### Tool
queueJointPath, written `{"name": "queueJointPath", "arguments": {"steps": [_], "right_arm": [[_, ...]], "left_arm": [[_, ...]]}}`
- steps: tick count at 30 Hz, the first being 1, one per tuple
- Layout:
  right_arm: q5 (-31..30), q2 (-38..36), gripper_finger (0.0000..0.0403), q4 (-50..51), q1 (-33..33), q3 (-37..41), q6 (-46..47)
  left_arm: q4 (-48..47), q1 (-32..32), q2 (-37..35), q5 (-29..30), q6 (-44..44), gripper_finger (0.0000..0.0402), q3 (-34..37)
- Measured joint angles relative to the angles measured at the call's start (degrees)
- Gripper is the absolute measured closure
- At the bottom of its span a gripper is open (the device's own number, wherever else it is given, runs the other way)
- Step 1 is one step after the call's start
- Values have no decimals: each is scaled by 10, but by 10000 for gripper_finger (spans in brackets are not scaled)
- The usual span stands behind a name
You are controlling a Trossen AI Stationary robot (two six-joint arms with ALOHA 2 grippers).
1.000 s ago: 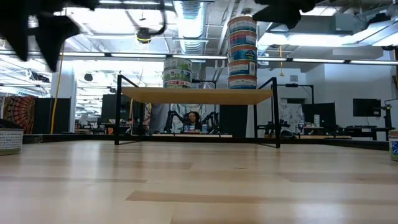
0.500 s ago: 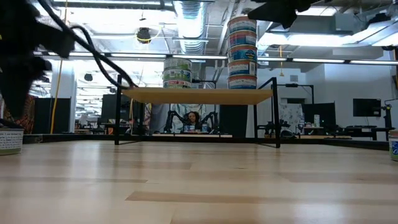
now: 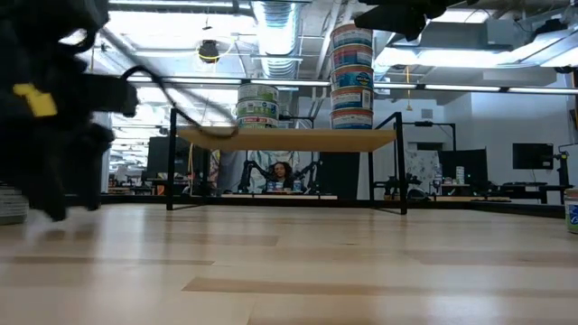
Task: Stack canned seafood by type on shelf
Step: Move the green tuna can to the center of the table
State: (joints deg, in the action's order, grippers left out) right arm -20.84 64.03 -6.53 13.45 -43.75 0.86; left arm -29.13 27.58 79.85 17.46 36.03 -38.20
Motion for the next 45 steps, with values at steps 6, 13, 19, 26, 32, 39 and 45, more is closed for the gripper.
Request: {"name": "queueJointPath", "arguments": {"steps": [6,13,19,26,32,39,45], "right_arm": [[0,0,127,1,0,0,2],[0,0,127,5,0,0,2],[0,0,127,4,0,0,2],[0,0,127,2,0,0,2],[0,0,127,2,0,0,2],[0,0,127,1,0,0,2],[0,0,127,2,0,0,2]], "left_arm": [[-61,14,0,3,-19,114,-60],[-139,80,-9,11,58,121,-62],[-175,111,-53,10,104,156,-62],[-271,117,-67,-47,155,186,-52],[-185,111,-70,-20,141,199,1],[24,74,-67,94,9,214,52],[277,14,-27,209,-163,229,106]]}}
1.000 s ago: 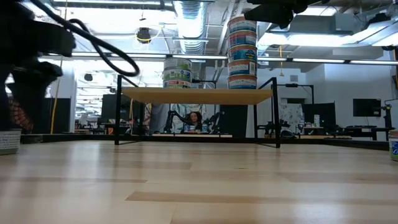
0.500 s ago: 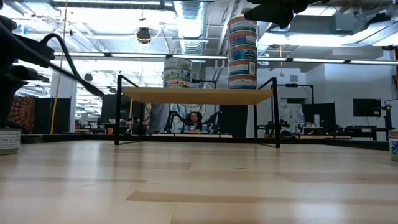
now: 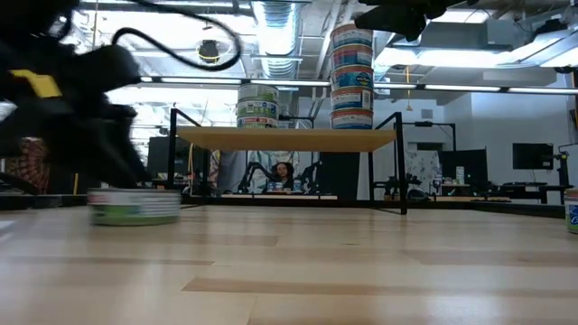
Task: Stack canned seafood by type on shelf
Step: Move the green tuna can to the center of the table, then stack the green tuna can on top of the green tuna can on the shelf
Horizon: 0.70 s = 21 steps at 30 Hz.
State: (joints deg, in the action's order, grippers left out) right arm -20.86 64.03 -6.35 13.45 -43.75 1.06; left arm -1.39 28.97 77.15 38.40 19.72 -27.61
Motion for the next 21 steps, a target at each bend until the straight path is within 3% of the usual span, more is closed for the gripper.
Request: {"name": "queueJointPath", "arguments": {"steps": [4,8,12,15,21], "right_arm": [[0,0,127,4,0,0,0],[0,0,127,17,0,0,1],[0,0,127,25,0,0,4],[0,0,127,26,0,0,4],[0,0,127,25,0,0,4]], "left_arm": [[123,-41,40,26,-93,232,1],[132,-54,48,13,-146,233,-43],[22,-43,42,-53,-173,233,-110],[-86,-31,59,-102,-143,233,-155],[-193,4,127,-61,-98,231,-193]]}}
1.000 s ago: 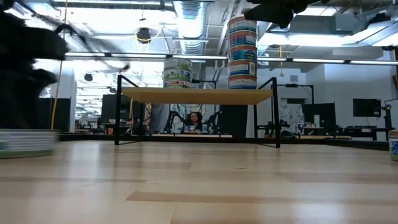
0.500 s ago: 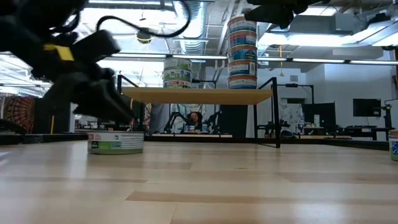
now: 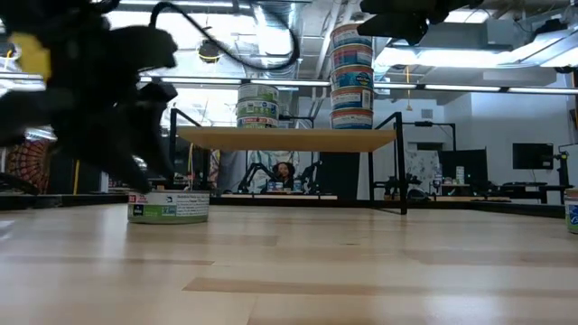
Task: Stack canned seafood by type on shelf
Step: Stack the green tuna can on top of the green tuna can on the shelf
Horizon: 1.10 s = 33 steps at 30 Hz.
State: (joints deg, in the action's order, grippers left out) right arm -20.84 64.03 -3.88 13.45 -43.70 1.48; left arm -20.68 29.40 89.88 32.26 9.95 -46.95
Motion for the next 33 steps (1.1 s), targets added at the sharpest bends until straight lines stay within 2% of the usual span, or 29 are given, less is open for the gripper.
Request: {"name": "queueJointPath", "arguments": {"steps": [8,11,14,21,28,31,33], "right_arm": [[0,0,127,0,0,0,0],[0,0,127,0,0,0,0],[0,0,127,0,0,0,0],[0,0,127,0,0,0,0],[0,0,127,0,0,0,0],[0,0,127,0,0,0,1],[0,0,127,0,0,0,1]], "left_arm": [[-58,30,91,101,-12,232,-23],[-59,39,121,170,-14,260,-23],[-57,38,140,202,-18,300,-25],[-50,19,146,191,21,390,-25],[-69,22,147,143,50,401,-48],[-114,24,151,143,64,401,-76],[-138,24,150,122,61,401,-103]]}}
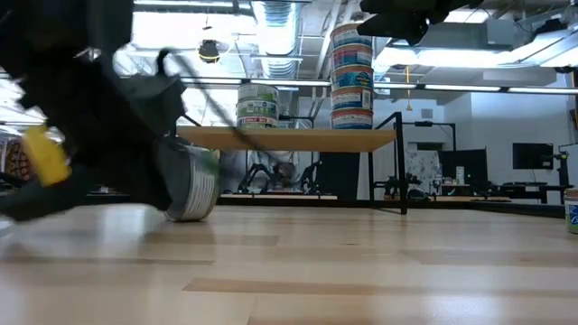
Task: Stack canned seafood by type on shelf
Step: Stack the green tuna can on top of the green tuna can on the shelf
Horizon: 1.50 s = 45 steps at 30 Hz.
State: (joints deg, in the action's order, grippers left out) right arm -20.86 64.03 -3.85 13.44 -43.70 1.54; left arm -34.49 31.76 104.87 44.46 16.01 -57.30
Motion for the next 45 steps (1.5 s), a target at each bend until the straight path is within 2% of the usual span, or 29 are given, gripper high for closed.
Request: {"name": "queueJointPath", "arguments": {"steps": [4,9,13,16,20,22,25,31,34,37,41,45], "right_arm": [[0,0,127,0,0,0,0],[0,0,127,1,0,0,1],[1,-7,127,54,5,-4,14],[0,-35,127,133,8,-20,39],[-2,-80,127,184,18,-12,72],[-2,-96,127,186,23,3,75],[-2,-115,127,184,27,20,75],[-3,-130,127,163,25,42,76],[-3,-131,127,157,26,43,76],[-3,-130,127,154,31,43,76],[-2,-130,127,152,35,43,76],[-3,-130,127,149,35,43,75]], "left_arm": [[-40,-1,-1,-110,-16,401,-68],[-85,-11,-2,-177,-5,376,-160],[-127,-40,-2,-218,-19,307,-219],[-147,-59,-2,-222,-54,236,-243],[-153,-88,3,-224,-123,149,-255],[-163,-108,6,-243,-152,117,-259],[-190,-135,15,-295,-177,95,-282],[-299,-164,69,-337,-272,100,-351],[-339,-175,96,-364,-308,111,-361],[-380,-183,119,-366,-329,128,-366],[-414,-184,129,-348,-335,184,-369],[-449,-184,129,-348,-321,270,-379]]}}
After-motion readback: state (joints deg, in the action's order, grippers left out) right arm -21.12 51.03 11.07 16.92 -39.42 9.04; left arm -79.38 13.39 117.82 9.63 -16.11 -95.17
